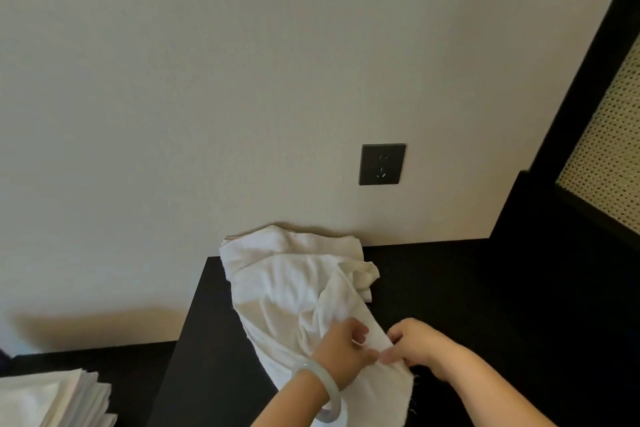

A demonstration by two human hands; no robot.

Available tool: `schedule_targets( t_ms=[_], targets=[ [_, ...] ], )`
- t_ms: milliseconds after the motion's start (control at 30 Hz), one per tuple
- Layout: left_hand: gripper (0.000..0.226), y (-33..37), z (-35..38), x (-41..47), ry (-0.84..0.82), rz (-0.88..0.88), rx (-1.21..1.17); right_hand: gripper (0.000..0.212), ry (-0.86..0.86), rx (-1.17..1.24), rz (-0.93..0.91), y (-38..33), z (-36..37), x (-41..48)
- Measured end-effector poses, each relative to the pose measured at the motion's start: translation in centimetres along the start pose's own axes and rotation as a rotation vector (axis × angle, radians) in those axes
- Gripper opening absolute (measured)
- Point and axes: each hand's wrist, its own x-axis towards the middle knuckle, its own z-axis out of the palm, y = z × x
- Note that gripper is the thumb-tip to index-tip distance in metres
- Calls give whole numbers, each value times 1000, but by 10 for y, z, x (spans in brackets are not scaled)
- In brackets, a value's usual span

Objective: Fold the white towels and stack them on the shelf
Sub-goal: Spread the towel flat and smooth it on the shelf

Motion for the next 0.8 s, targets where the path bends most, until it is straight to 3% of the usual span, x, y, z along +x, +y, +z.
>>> schedule_targets(
  t_ms=[100, 167, 233, 333, 467, 600, 700, 800],
  targets=[
    [58, 4, 7, -7, -96, 49, -102, 15, -75, 400, -126, -7, 5, -19],
    [52, 8, 8, -13, 45, 131, -168, 16, -182, 765, -249, -19, 4, -37],
    [33, 13, 2, -24, 259, 178, -347, 24, -246, 916, -371, -33, 1, -55],
    [26, 14, -16, -38, 294, 144, -748, 27, -161, 824, -512, -52, 0, -78],
    [43, 14, -37, -59, 42, 263, -1163, 22, 72, 459, -629, -72, 10, -99],
    [56, 15, -41, -77, -155, 308, -1373, 16, 253, 298, -655, -85, 30, -110],
    [65, 18, -39, -84, -148, 283, -1469, 18, 347, 242, -716, -89, 41, -117],
    [60, 23, -35, -88, -108, 277, -1542, 22, 399, 211, -728, -91, 44, -124]
  ],
)
